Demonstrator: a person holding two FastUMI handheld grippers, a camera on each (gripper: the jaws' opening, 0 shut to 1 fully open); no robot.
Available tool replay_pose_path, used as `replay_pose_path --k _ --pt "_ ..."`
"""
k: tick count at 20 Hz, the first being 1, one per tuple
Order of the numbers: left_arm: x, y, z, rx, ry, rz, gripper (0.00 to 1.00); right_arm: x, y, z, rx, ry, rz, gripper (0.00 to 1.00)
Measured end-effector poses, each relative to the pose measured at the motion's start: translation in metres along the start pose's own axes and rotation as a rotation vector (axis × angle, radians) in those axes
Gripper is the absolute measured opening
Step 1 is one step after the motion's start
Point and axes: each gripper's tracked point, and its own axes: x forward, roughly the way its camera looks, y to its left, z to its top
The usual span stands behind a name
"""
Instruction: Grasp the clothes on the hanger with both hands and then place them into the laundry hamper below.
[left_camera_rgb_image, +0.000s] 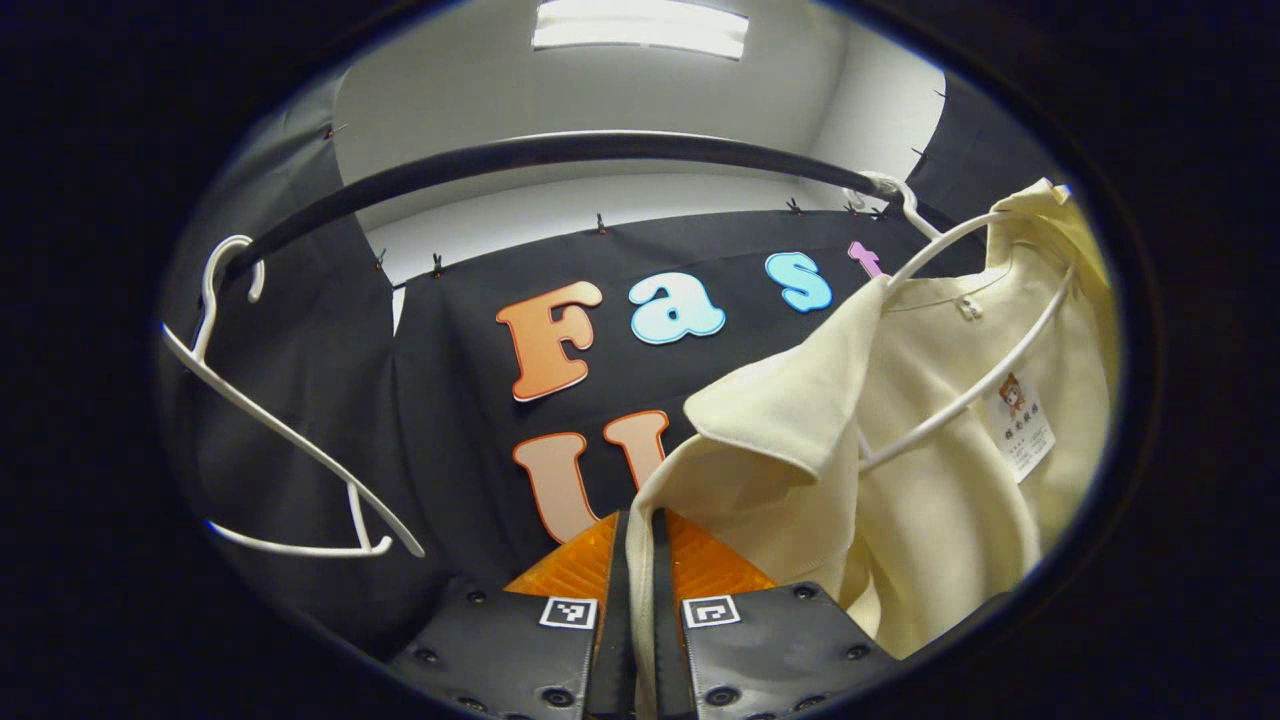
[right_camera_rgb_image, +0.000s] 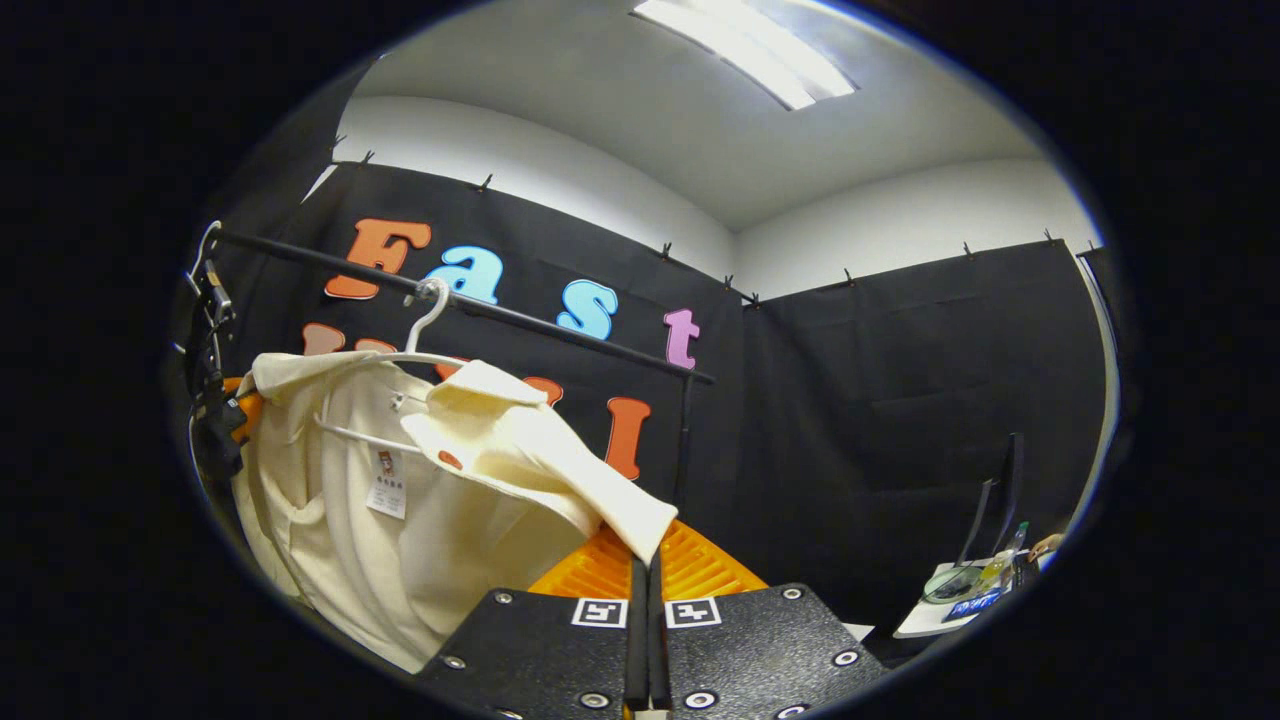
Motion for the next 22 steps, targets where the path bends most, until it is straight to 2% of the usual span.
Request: replay_pose_path --k 4,8,12,16,22 --pt "0.021 0.011 0.016 -0.027 -0.008 0.001 0.17 0.018 -0.032 0.024 0.012 -0.028 -0.057 0.00" --pt "0.036 0.021 0.018 -0.040 -0.027 0.029 0.17 0.054 -0.063 0.044 0.080 -0.036 -0.105 0.00" --pt "0.042 0.017 0.018 -0.101 -0.096 0.066 0.17 0.095 -0.081 0.050 0.135 -0.022 -0.117 0.00" --pt "0.040 0.021 0.002 -0.106 -0.110 0.146 0.17 0.137 -0.077 0.029 0.128 0.025 -0.113 0.00" --pt "0.071 0.016 -0.017 -0.119 -0.045 0.172 0.18 0.151 -0.059 -0.016 0.191 0.103 -0.084 0.00"
